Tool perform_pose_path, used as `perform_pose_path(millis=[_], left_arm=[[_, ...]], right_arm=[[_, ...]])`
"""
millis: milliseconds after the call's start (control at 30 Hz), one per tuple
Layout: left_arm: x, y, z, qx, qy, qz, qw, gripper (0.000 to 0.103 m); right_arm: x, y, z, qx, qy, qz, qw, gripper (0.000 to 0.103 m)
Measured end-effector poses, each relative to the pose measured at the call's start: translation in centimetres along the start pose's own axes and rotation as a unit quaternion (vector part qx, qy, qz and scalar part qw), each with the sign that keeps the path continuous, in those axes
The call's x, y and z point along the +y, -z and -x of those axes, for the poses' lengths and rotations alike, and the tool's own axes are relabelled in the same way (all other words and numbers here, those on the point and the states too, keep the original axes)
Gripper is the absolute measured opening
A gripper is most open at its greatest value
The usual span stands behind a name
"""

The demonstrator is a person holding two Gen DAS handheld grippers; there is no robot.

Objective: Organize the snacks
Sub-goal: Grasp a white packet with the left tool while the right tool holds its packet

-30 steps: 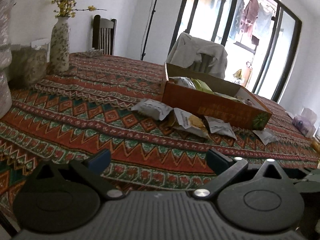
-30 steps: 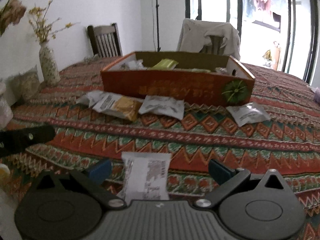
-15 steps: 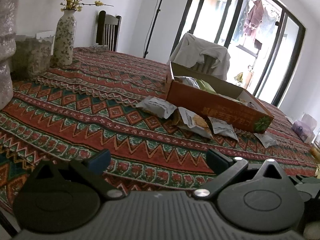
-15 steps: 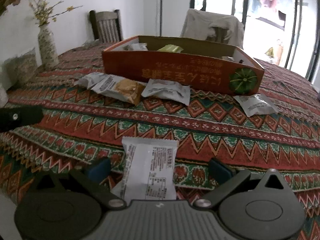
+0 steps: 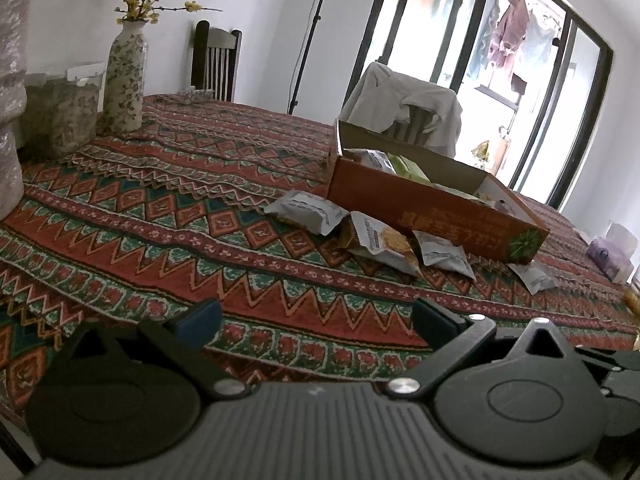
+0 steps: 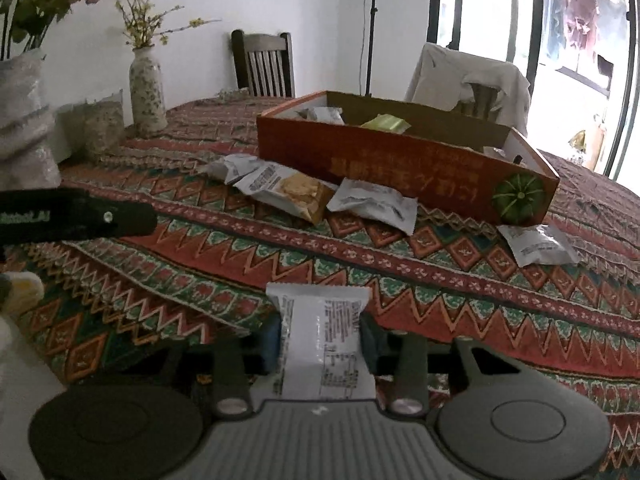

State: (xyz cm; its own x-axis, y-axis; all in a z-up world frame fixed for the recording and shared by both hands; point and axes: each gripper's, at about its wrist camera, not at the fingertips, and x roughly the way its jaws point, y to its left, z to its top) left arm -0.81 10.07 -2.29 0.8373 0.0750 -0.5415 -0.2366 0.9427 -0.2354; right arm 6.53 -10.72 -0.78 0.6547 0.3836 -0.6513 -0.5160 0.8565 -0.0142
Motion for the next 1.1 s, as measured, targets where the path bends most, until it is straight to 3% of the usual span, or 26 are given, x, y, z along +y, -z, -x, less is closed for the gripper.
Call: perform_pose_path(millis=[400, 567, 767, 933, 1100], left_arm=[[-0.8, -3.2, -2.6, -0.007, -0.026, -0.037, 0.9989, 0.103], [-0.8, -5.6, -5.8, -0.003, -0.072, -0.068, 0.9951, 0.103], [-0.4, -7.4, -10.4, 0.02, -0.067, -0.089, 0.9936, 0.103], [-0.8, -7.8, -14.4, 0.065, -0.061, -0.109, 0.99, 0.103], [-0.4, -8.0, -16.6, 0.077, -0.069, -0.097, 0.9899, 0.103]], right_arm=[[-4.4, -1.5, 0.4, -0.053, 0.042, -0.031, 0.997, 0.04], [-6.3, -1.8, -0.1, -0.063, 0.063, -0.048, 0.995, 0.04], [-8.6, -1.9, -0.5, -0.073, 0.089, -0.069, 0.991, 0.04], [-9.9, -1.9, -0.6, -0.077, 0.104, -0.08, 0.988, 0.04], [-10.7, -1.8, -0.8, -0.081, 0.108, -0.088, 0.987, 0.04]])
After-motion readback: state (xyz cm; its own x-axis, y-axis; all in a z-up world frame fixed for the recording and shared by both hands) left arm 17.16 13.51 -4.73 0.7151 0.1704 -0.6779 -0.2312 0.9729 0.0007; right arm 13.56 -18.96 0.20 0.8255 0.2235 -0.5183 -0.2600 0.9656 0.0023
